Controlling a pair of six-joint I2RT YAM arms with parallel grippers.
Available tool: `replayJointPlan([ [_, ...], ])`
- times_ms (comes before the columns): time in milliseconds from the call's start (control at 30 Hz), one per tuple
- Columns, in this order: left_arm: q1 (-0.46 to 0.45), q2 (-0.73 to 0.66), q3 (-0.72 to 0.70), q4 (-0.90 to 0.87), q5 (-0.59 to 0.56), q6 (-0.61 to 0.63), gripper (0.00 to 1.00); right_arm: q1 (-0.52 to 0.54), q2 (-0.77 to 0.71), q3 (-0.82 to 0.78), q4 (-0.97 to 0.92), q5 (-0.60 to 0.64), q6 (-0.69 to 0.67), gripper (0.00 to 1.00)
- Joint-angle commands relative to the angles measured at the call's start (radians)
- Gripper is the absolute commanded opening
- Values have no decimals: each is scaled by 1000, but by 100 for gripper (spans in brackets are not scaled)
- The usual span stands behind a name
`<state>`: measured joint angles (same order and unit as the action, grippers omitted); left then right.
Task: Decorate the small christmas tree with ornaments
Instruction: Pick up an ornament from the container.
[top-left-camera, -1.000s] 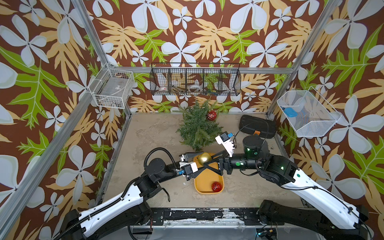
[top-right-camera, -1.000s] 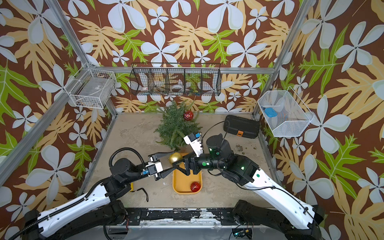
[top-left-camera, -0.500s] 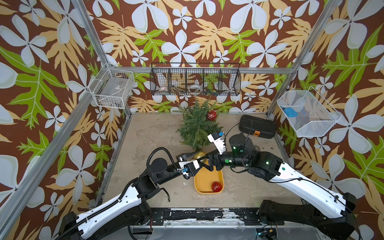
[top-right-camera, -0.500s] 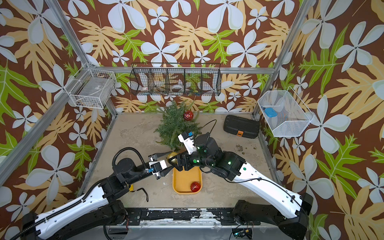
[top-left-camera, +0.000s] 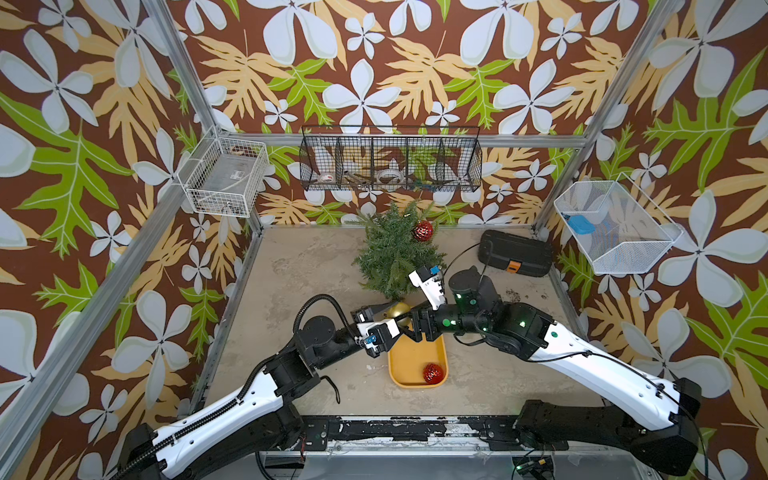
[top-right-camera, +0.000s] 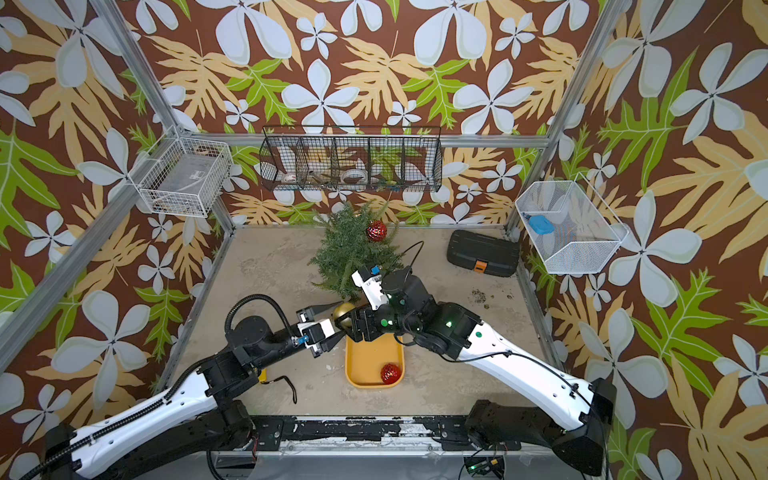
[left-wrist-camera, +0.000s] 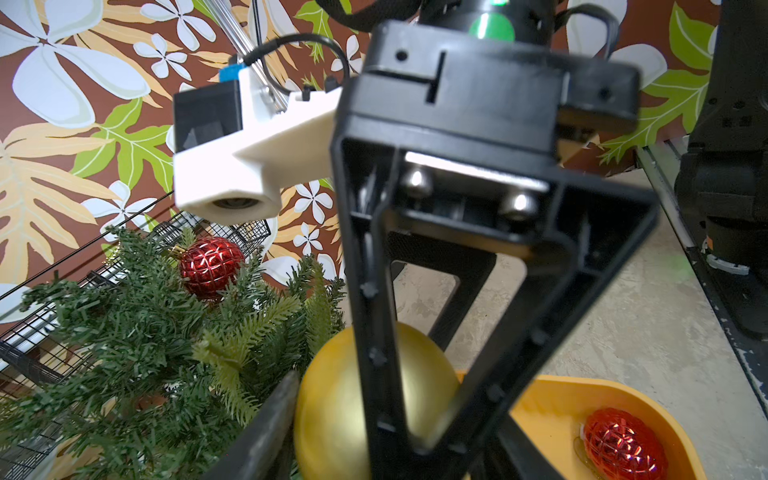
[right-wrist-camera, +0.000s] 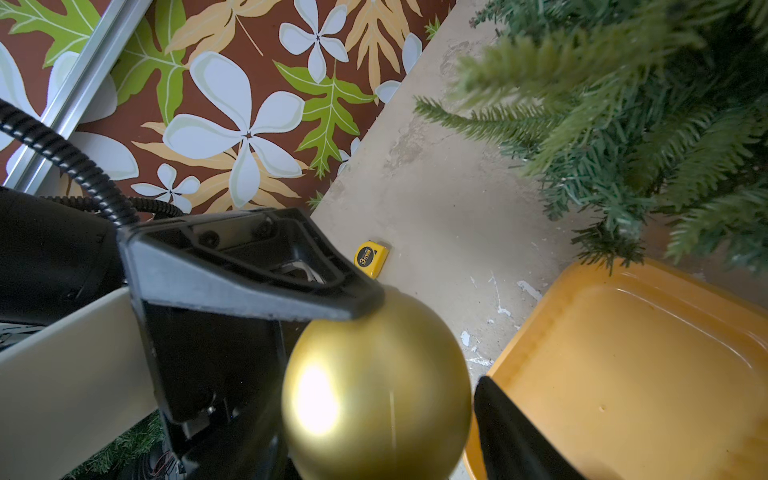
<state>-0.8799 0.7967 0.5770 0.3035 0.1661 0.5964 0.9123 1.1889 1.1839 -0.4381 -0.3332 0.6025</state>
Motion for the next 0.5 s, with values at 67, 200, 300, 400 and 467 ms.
replayJointPlan([
  [67,-1,-7,3,-1,18,-3,54,1,-8,-4,19,11,1,66],
  [200,-1,-16,1,1,29,-4,61,2,-18,-7,15,21,-6,62],
  [300,0,-31,-4,8,33,-7,71,1,-26,-7,12,29,-12,61],
  [400,-1,-54,-20,34,33,-14,77,0,-40,-9,3,51,-20,60],
  [467,0,-73,-39,61,32,-22,79,0,-50,-9,-1,60,-29,60],
])
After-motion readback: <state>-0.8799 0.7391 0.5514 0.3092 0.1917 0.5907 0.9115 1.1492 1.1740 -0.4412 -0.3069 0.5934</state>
